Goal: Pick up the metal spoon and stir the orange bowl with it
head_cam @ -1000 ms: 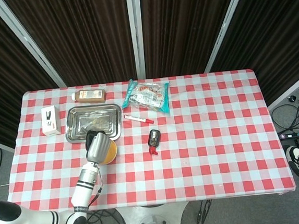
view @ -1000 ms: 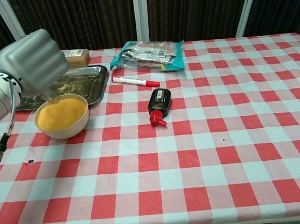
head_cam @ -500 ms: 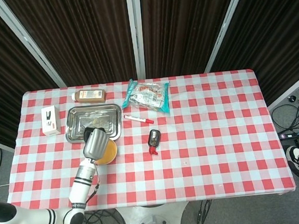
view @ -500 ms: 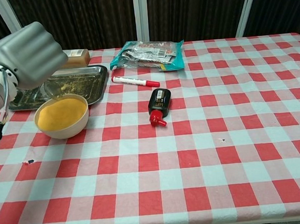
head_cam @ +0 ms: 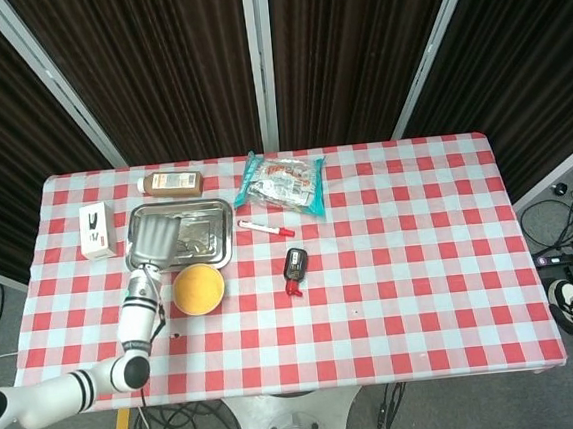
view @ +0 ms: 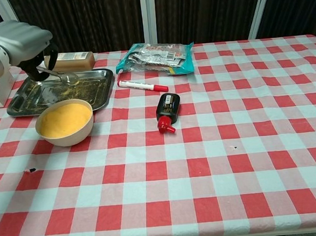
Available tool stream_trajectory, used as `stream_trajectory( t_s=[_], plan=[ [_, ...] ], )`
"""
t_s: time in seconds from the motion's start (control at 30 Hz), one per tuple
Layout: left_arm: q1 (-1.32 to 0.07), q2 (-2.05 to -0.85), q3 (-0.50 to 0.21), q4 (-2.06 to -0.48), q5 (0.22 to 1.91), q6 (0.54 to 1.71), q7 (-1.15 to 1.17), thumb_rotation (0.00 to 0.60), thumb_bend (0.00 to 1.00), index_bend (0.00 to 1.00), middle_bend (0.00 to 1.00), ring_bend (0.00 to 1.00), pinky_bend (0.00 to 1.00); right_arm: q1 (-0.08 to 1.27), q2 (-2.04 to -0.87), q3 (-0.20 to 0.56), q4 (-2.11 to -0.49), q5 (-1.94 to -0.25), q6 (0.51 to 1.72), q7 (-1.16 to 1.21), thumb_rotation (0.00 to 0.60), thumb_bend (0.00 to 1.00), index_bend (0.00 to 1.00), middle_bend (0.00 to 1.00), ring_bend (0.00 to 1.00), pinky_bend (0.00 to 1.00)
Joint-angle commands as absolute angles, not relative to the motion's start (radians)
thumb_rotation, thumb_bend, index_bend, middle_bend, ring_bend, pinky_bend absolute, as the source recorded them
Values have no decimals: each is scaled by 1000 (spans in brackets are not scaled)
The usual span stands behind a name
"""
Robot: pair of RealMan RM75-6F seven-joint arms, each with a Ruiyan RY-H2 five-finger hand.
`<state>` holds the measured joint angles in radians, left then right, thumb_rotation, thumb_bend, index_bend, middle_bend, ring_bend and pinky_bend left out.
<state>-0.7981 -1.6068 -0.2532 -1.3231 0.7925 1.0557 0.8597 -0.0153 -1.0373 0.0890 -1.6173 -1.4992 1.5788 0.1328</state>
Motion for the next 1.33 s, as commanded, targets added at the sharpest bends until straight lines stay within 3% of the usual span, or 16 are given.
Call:
stream_trajectory(
  t_s=[0.03, 0.37, 0.53, 0.67, 0.9, 1.03, 1.17, 1.33],
  plan=[
    [-811, -1608, -303, -1222, 722, 953, 760, 600, 427, 638, 947, 975, 1000, -11, -1040, 91, -1616, -1495, 1571, 132, 600, 174, 70, 247, 61, 209],
    [-832, -1642, -282, -1127, 685, 907, 720, 600, 165, 441, 923, 972, 1000, -10, -1039, 93, -1617, -1490, 1572, 130, 600, 177, 69, 247, 61, 208],
    [-807, -1594, -297, -1189, 688, 943, 665, 600, 131, 370, 847, 907, 982, -10, -1034, 91, -1621, -1495, 1573, 127, 600, 180, 69, 248, 61, 209],
    [-730, -1509, -290, -1291, 757, 1033, 570, 600, 132, 362, 709, 722, 827, -6, -1024, 92, -1621, -1491, 1561, 132, 600, 179, 69, 248, 61, 209],
    [-524, -1328, -171, -1478, 1024, 1215, 338, 600, 132, 359, 426, 358, 488, 15, -1026, 85, -1608, -1514, 1533, 163, 600, 183, 69, 246, 60, 199],
    [-406, -1293, -99, -1483, 1142, 1374, 279, 600, 132, 346, 378, 313, 407, 22, -1037, 75, -1594, -1520, 1517, 163, 600, 187, 69, 238, 53, 182],
    [-307, -1265, -24, -1480, 1222, 1454, 210, 600, 132, 342, 368, 285, 340, 22, -1048, 69, -1591, -1523, 1516, 153, 600, 189, 69, 227, 50, 176],
    [-190, -1255, 37, -1495, 1304, 1584, 181, 600, 132, 341, 364, 283, 316, 15, -1065, 63, -1600, -1540, 1540, 130, 600, 188, 69, 224, 50, 176]
  ],
)
